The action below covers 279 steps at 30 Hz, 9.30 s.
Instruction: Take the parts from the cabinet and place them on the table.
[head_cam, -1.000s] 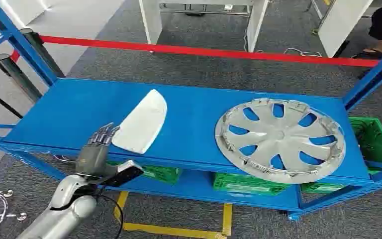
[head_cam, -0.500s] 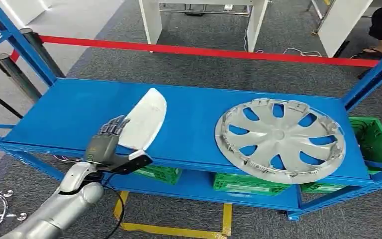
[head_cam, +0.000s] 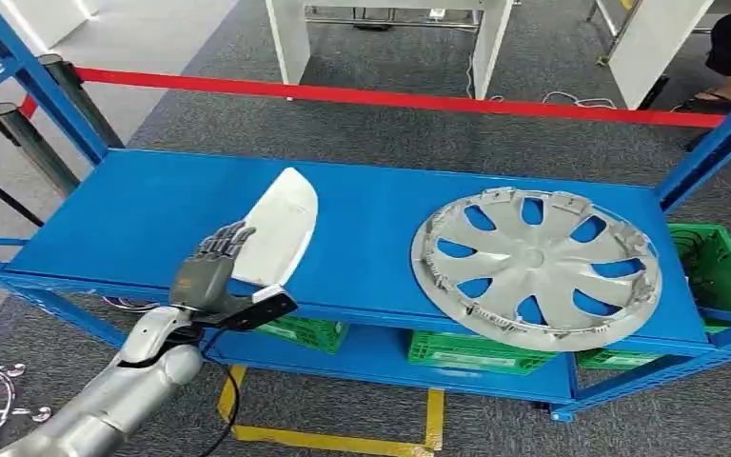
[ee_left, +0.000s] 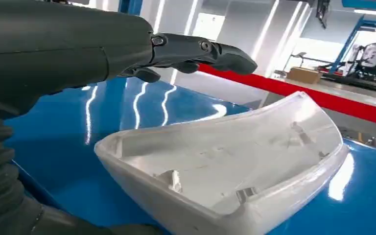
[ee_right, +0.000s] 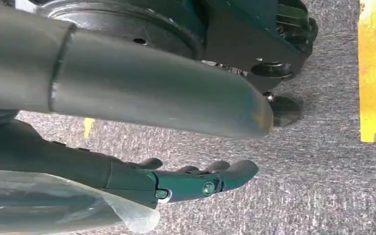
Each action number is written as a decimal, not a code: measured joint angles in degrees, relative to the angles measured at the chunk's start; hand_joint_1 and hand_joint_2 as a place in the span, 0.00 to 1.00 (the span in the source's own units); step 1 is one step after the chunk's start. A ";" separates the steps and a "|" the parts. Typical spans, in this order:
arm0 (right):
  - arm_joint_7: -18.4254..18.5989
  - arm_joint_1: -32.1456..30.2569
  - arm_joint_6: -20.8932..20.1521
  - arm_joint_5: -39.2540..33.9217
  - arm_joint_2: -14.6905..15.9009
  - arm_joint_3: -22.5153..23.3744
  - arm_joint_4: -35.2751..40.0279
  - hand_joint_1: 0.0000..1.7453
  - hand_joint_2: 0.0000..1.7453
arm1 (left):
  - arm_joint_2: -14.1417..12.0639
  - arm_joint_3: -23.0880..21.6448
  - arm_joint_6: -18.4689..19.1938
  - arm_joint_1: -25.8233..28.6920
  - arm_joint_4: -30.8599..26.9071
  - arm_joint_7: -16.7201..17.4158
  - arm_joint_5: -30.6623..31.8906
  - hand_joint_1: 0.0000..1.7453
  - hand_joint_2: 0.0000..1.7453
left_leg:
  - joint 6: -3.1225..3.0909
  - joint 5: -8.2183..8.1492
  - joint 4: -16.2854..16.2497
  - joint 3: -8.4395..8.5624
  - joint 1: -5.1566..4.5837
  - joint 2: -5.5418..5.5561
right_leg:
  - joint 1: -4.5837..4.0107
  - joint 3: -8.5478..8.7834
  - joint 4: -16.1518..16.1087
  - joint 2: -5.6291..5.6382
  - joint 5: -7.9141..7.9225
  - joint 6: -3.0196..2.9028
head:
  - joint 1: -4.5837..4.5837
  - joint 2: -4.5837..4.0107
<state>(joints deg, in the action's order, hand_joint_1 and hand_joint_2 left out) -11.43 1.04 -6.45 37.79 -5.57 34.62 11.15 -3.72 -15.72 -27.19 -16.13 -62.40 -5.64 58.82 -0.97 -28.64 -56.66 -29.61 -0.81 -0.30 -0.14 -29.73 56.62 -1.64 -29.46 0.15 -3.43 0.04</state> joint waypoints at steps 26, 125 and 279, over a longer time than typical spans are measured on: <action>-0.24 0.09 -0.20 0.68 0.15 0.04 0.00 0.00 0.00 | 1.09 -0.92 0.20 -1.55 4.04 -1.68 -6.27 1.00 1.00 | 0.00 0.00 0.00 0.01 0.00 0.00 | 0.00 0.03 0.01 -0.01 0.00 0.00 | 0.00 0.00; -1.68 0.39 1.60 2.73 -0.83 2.86 -0.02 0.00 0.00 | -2.80 0.18 -12.90 12.77 -38.08 -6.78 10.82 1.00 1.00 | 0.24 0.74 -0.42 -0.44 1.50 0.67 | 1.53 -1.49 3.14 1.53 0.37 2.64 | 0.22 0.00; 31.67 1.96 11.06 4.98 -5.09 7.26 -0.42 0.00 0.00 | -6.75 -4.46 -12.92 2.80 -27.02 -10.29 1.75 1.00 1.00 | -0.24 6.79 1.59 -6.44 1.06 -0.17 | 0.54 -10.16 19.12 1.53 1.54 2.07 | 0.61 0.00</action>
<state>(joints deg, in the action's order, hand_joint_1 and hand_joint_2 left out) 20.24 3.00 4.61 42.77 -10.67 41.88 10.73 -10.47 -20.17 -40.11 -13.34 -89.42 -15.93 60.57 -1.21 -21.85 -55.07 -36.05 0.24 -0.47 0.41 -39.89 75.74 -0.11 -27.92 2.22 -2.82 0.04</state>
